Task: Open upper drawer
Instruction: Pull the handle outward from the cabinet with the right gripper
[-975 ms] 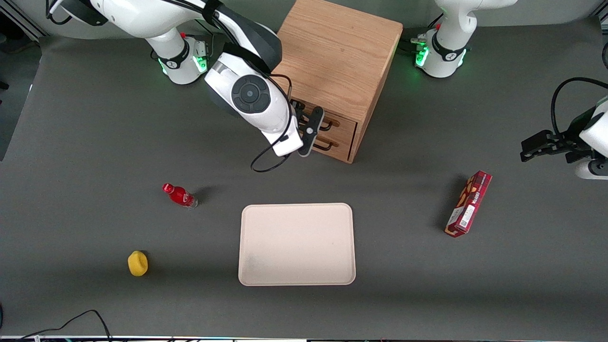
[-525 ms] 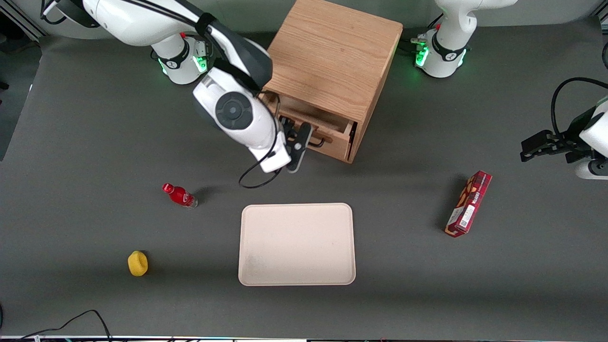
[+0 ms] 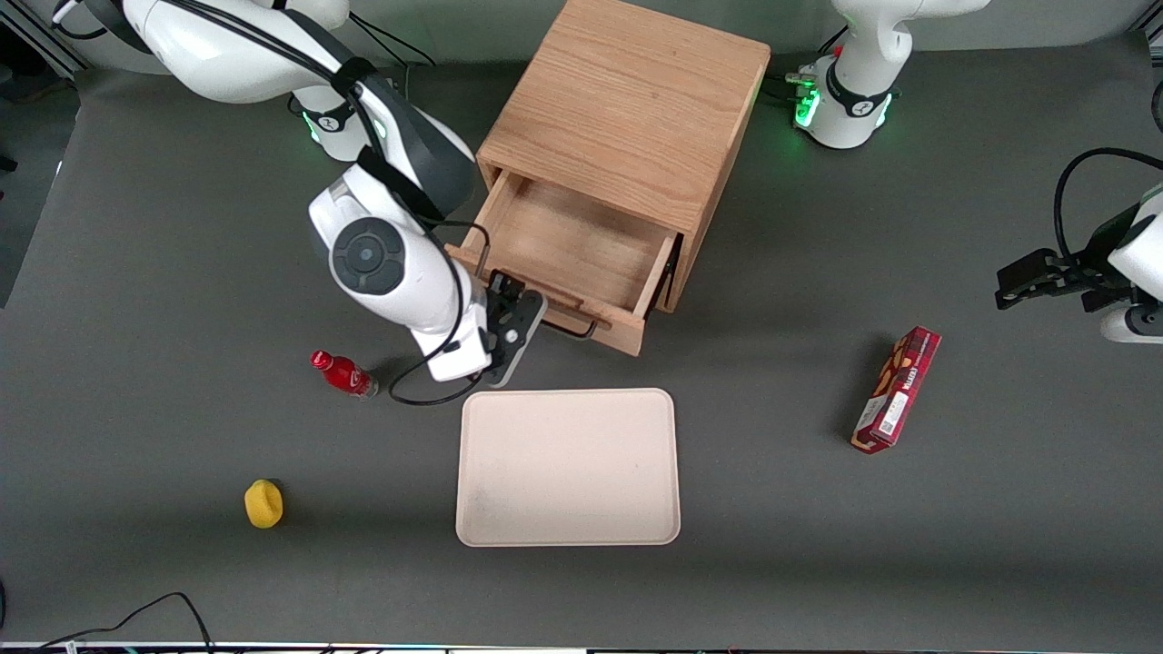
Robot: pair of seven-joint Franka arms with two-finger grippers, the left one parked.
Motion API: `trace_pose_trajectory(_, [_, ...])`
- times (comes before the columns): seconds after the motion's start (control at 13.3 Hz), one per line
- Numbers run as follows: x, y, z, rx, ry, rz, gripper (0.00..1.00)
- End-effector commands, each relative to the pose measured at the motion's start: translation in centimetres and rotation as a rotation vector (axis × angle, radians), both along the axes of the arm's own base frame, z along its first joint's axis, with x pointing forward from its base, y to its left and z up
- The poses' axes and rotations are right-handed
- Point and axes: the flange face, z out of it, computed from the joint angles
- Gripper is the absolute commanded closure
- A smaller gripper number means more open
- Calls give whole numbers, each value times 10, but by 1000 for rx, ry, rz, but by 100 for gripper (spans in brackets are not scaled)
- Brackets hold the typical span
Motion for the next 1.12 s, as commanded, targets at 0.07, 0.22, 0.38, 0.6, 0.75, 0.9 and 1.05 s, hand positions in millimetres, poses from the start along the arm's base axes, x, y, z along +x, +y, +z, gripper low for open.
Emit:
trace_pose_trajectory(0.07, [20,-12,5,9,-73,-23,0])
trace_pose_trajectory(0.22, [28,-19,5,14,-97,-41,0])
trace_pose_trajectory(0.38, [35,-29,5,14,-118,-54,0])
trace_pose_trajectory(0.6, [50,-47,7,16,-164,-48,0])
trace_pose_trajectory(0.75, [55,-53,5,14,-174,-48,0])
trace_pose_trajectory(0.9, [63,-62,7,19,-199,-58,0])
trace_pose_trajectory(1.05, [61,-59,12,85,-162,-106,0])
